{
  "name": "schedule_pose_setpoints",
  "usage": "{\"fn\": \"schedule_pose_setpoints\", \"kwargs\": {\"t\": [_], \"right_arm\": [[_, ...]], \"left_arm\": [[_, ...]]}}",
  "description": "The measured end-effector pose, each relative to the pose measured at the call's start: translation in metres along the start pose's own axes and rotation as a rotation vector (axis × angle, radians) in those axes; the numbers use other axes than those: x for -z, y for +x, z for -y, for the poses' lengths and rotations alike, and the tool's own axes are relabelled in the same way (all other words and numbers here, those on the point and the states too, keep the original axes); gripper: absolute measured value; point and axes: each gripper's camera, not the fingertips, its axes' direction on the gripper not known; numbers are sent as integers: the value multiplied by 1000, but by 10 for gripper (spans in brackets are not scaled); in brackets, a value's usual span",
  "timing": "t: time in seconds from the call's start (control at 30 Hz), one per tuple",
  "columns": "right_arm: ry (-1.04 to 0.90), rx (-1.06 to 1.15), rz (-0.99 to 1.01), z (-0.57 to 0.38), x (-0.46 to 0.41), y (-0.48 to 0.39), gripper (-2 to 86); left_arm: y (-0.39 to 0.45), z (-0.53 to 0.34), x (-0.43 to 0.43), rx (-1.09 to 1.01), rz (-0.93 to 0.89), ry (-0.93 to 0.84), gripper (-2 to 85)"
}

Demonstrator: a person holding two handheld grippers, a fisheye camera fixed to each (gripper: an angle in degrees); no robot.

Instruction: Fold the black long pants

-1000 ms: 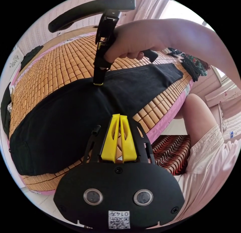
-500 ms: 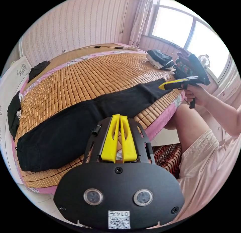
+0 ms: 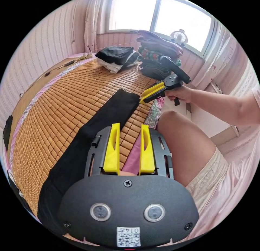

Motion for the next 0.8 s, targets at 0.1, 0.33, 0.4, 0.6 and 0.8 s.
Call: {"fn": "schedule_pose_setpoints", "kwargs": {"t": [0.1, 0.33, 0.4, 0.6, 0.8], "right_arm": [[33, 43, 83, -13, -5, 29, 56], [209, 13, 301, -54, 1, 115, 7], [273, -39, 411, -65, 3, 141, 4], [261, -125, 463, -92, -22, 201, 11], [278, -410, 593, -132, -46, 282, 156]], "left_arm": [[12, 40, -24, -49, -4, -42, 115], [37, 120, -77, -161, -21, -118, 126], [42, 135, -88, -170, -38, -158, 129], [53, 155, -113, -183, 7, -282, 50], [60, 144, -89, -159, -9, -193, 18]]}}
